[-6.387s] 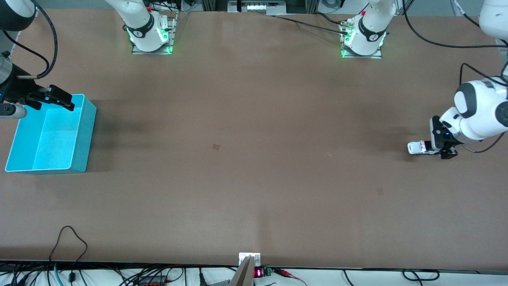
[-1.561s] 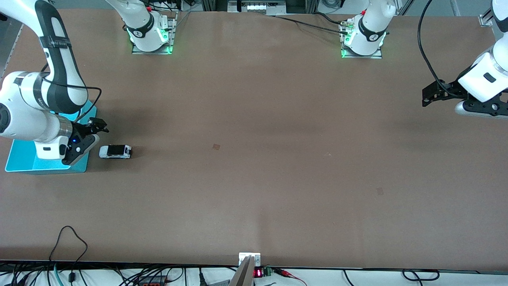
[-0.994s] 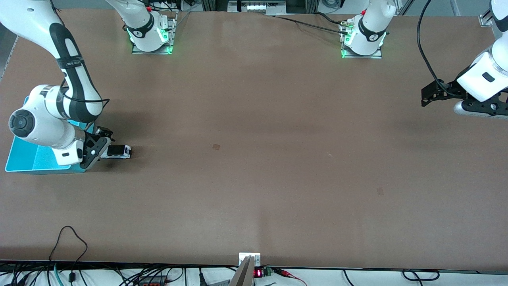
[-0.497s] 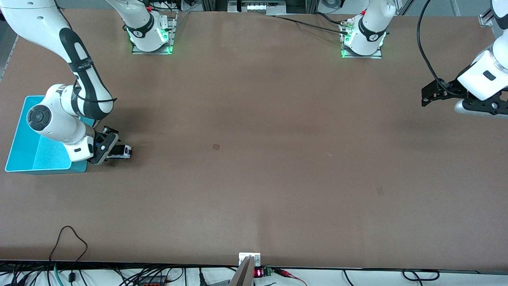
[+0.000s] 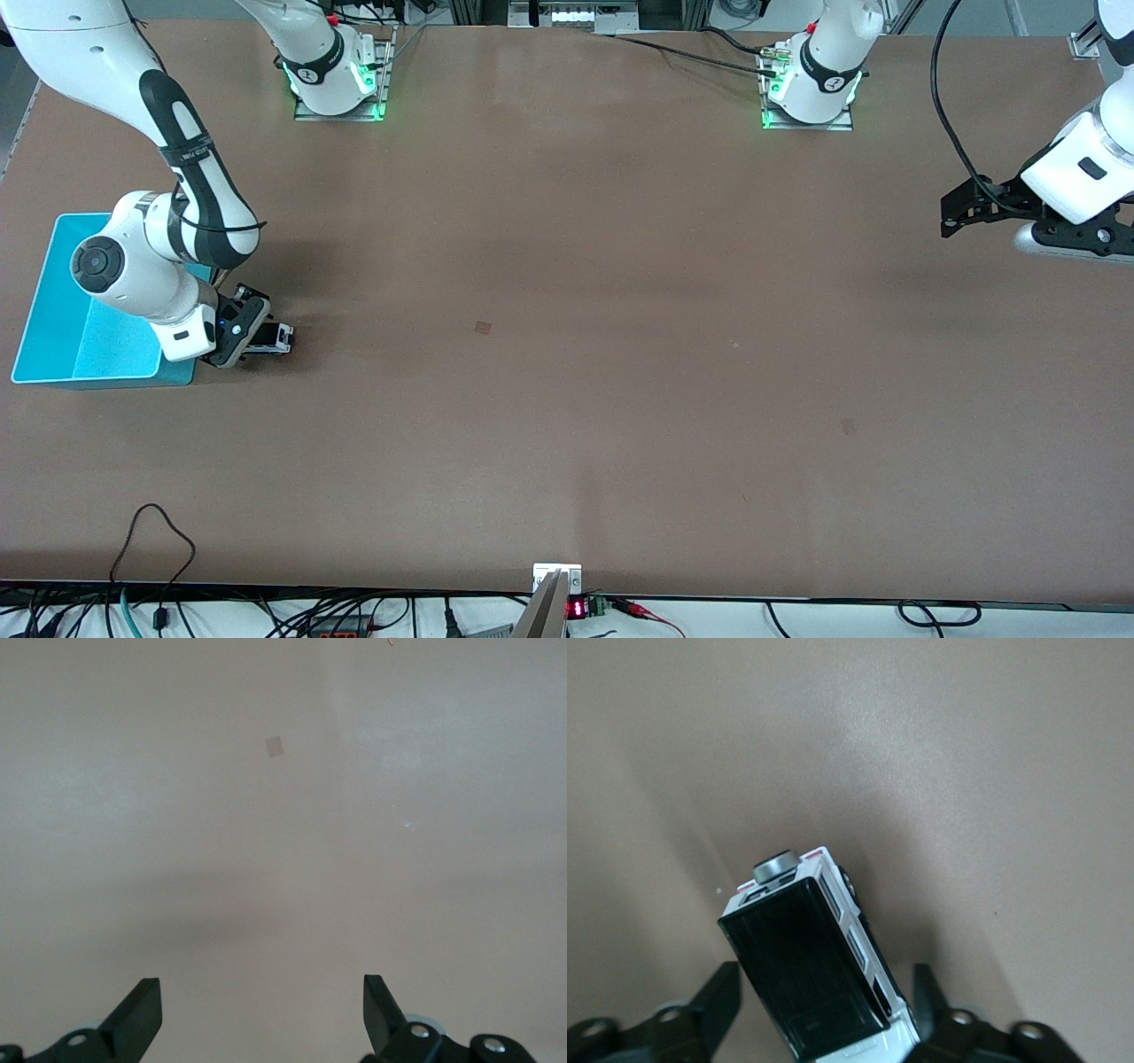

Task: Wind and store white jeep toy
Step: 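Close the right gripper on the jeep and lift it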

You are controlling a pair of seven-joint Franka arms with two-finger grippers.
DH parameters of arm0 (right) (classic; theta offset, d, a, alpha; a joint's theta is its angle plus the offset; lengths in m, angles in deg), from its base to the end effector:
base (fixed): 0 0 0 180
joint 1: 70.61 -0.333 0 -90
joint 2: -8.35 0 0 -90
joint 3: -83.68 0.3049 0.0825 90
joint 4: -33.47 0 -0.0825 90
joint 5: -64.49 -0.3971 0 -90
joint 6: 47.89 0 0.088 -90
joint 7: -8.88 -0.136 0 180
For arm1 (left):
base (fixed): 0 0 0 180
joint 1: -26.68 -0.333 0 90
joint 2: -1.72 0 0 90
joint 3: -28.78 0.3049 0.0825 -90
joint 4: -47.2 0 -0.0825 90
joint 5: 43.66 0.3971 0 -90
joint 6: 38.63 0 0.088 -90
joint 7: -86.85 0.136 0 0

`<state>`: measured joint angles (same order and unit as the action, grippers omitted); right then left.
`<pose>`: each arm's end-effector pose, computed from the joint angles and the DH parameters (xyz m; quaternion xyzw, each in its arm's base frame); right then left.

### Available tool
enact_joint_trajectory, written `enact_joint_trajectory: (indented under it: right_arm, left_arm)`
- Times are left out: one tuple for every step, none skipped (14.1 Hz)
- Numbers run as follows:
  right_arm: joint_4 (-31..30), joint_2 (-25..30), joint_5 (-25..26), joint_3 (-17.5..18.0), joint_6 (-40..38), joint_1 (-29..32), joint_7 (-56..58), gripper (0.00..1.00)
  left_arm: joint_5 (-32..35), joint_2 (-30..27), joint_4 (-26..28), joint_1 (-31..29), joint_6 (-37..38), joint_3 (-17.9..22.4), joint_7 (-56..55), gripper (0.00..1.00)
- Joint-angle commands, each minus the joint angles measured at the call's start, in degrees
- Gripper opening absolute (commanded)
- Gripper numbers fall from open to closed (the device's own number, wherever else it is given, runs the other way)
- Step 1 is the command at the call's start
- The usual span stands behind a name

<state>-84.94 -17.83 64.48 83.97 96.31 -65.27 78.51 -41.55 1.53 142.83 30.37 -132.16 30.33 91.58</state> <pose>0.5907 -0.0521 0.1578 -0.8455 -0.5339 0.0020 0.0030 0.5678 -0.0164 0.5439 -0.9978 0.0613 0.0171 0.0179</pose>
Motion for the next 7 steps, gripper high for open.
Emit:
enact_joint_trajectory:
  right_arm:
    - [-0.42, 0.34, -0.95, 0.67, 0.74, 0.46, 1.47, 0.41]
    - [-0.42, 0.34, -0.95, 0.67, 0.65, 0.55, 1.47, 0.27]
    - [-0.42, 0.42, -0.95, 0.67, 0.65, 0.55, 1.47, 0.15]
    - [-0.33, 0.6, -0.95, 0.67, 0.65, 0.55, 1.39, 0.07]
    - [0.19, 0.86, -0.95, 0.93, 0.39, 0.55, 1.3, 0.02]
    - [1.15, 1.3, -0.95, 1.02, 0.13, 0.55, 1.3, 0.0]
    - [1.94, 1.65, -0.95, 1.11, -0.14, 0.46, 1.3, 0.0]
  left_arm:
    - [-0.35, 0.71, -1.58, 0.0, 0.73, 0.29, 0.9, 1.0]
    - [-0.27, 0.71, -1.58, 0.09, 0.55, 0.21, 0.9, 1.0]
    - [-0.27, 0.71, -1.58, 0.18, 0.46, 0.21, 0.9, 1.0]
    - [-0.27, 0.71, -1.58, 0.18, 0.46, 0.21, 0.9, 1.0]
    - [-0.27, 0.8, -1.67, 0.18, 0.46, 0.21, 0.9, 1.0]
    - [-0.27, 0.98, -1.67, 0.18, 0.46, 0.21, 0.9, 1.0]
    - [-0.27, 0.98, -1.67, 0.18, 0.46, 0.21, 0.9, 1.0]
